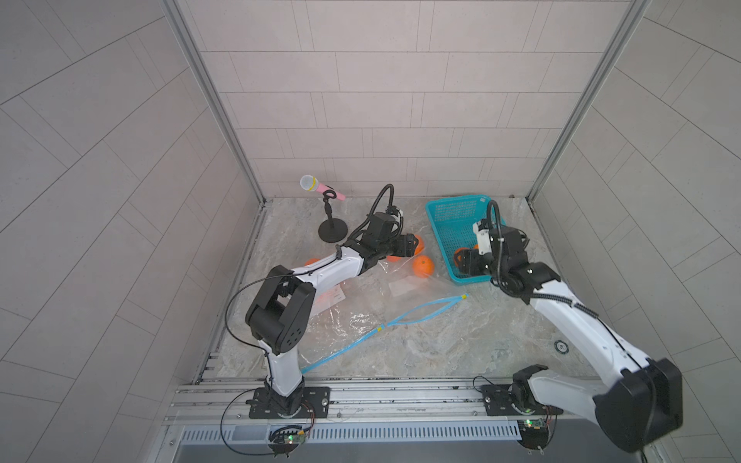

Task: Open the zip-top bag and take out the orange
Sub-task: Place the orange in the basket, then pick up the orange from the zipper food storage bag.

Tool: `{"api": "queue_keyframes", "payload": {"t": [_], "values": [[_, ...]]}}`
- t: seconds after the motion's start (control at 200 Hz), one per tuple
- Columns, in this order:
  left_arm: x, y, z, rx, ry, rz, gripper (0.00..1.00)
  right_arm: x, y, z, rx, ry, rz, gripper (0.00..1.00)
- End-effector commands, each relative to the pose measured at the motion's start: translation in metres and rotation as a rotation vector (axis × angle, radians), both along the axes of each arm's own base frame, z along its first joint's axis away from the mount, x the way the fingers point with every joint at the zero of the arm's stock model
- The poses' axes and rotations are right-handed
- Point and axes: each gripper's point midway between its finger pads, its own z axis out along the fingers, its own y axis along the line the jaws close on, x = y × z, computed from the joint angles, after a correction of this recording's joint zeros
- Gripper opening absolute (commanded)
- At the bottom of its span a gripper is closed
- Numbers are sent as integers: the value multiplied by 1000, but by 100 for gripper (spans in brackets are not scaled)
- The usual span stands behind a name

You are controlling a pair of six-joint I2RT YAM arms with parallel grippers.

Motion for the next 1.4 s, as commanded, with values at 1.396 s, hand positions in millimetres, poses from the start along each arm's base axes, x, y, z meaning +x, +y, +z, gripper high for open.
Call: {"api": "queue_keyframes", "payload": {"t": [1.396], "values": [[-13,-28,-115,31,155,-102,53,-98,110,-106,79,-278,585,42]]}}
